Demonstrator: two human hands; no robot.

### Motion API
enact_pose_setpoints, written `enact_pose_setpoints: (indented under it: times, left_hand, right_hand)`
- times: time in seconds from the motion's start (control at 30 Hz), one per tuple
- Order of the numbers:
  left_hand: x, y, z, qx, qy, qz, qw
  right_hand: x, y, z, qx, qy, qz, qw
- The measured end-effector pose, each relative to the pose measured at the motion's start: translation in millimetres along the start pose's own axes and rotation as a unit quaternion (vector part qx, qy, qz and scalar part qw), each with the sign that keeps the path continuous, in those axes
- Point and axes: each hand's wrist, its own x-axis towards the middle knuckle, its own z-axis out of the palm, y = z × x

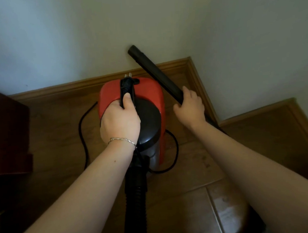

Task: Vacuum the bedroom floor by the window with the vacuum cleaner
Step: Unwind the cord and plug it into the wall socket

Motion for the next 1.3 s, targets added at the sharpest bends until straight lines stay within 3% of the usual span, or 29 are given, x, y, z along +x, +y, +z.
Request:
enact_pose_setpoints:
  times: [0.17,0.27,0.37,0.47,0.57,0.67,0.77,0.87,1.3]
  left_hand:
    - [1.4,1.4,-0.3,0.012,-0.009,-0.017,1.000]
    - [-0.1,4.5,-5.3,0.042,-0.022,-0.015,0.999]
    - [1.5,5.5,-9.2,0.059,-0.051,-0.011,0.997]
    - [4.3,5.0,-13.7,0.073,-0.094,0.003,0.993]
    - [0.1,10.3,-30.2,0.125,-0.137,0.031,0.982]
    - [-4.0,19.6,-65.3,0.231,-0.109,0.117,0.960]
    - [-18.4,18.8,-109.3,0.372,0.012,0.308,0.875]
    - [-39.9,2.2,-136.5,0.388,0.066,0.419,0.818]
    - [-94.8,-32.1,-137.4,0.405,-0.017,0.441,0.801]
  right_hand:
    - [-40.8,-76.0,-37.4,0.134,0.068,-0.169,0.974]
    - [-74.7,-103.6,-50.0,0.209,-0.001,-0.171,0.963]
    - [-98.1,-105.5,-50.6,0.217,-0.052,-0.165,0.961]
    - [-108.7,-101.8,-55.6,0.150,-0.046,-0.190,0.969]
    - [-116.3,-94.7,-64.2,-0.076,0.033,-0.279,0.957]
    - [-123.4,-84.4,-78.6,-0.188,0.042,-0.271,0.943]
    - [-137.4,-71.2,-91.4,-0.228,0.035,-0.268,0.935]
    - [-158.2,-60.4,-103.3,-0.240,0.039,-0.274,0.931]
    - [-177.7,-54.1,-72.6,-0.212,-0.003,-0.316,0.925]
